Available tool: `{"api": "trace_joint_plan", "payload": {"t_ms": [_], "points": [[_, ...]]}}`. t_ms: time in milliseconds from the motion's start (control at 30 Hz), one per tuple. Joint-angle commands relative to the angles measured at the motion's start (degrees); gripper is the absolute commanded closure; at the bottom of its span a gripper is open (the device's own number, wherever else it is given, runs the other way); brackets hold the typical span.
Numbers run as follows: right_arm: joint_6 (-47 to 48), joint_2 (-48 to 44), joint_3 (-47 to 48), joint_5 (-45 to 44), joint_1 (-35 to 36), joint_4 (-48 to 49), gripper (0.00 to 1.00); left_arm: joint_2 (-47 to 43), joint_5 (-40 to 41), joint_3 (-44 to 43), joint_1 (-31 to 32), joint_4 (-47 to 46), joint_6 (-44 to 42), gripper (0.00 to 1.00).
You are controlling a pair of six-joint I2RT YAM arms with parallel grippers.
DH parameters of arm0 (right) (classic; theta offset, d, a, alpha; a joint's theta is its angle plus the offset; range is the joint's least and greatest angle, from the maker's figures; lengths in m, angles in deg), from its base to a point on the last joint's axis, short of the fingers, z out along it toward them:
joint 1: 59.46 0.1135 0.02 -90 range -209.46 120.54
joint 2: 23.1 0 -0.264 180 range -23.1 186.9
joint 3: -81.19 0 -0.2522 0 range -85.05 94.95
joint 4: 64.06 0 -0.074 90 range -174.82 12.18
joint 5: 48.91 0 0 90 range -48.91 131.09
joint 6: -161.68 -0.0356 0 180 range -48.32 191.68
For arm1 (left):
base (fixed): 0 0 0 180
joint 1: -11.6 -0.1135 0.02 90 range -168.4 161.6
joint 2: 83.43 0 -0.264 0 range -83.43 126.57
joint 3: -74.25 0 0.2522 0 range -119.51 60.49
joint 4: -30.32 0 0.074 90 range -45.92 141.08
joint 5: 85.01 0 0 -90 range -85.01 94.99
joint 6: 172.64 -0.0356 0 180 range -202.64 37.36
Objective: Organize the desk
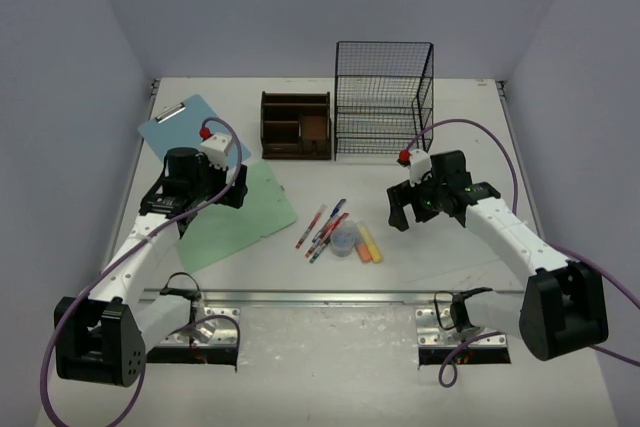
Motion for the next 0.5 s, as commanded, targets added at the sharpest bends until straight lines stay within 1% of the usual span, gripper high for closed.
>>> {"api": "trace_joint_plan", "payload": {"t_ms": [0, 200, 333, 400, 467], "points": [[-0.4, -1.0, 1.6, -0.5, 0.4, 1.6, 0.01, -1.0, -1.5, 0.0, 0.3, -2.5, -0.5, 0.0], [0.6, -1.6, 1.2, 1.4, 0.3, 1.1, 0.01, -0.6, -0.7, 0.1, 0.3, -2.6, -0.5, 0.0], [2.6, -1.2, 2.4, 3.3, 1.0, -0.8, 0.01, -0.5, -0.7, 0.1, 0.3, -2.8, -0.4, 0.0], [3.2, -0.9, 2.9, 2.6, 1.1, -1.7, 0.01, -0.3, -0.5, 0.0, 0.3, -2.9, 0.0, 0.0], [3.0, 0.2, 3.5, -0.2, 1.1, -2.9, 0.01, 0.0, -0.5, -0.1, 0.3, -2.9, 0.5, 0.0]]}}
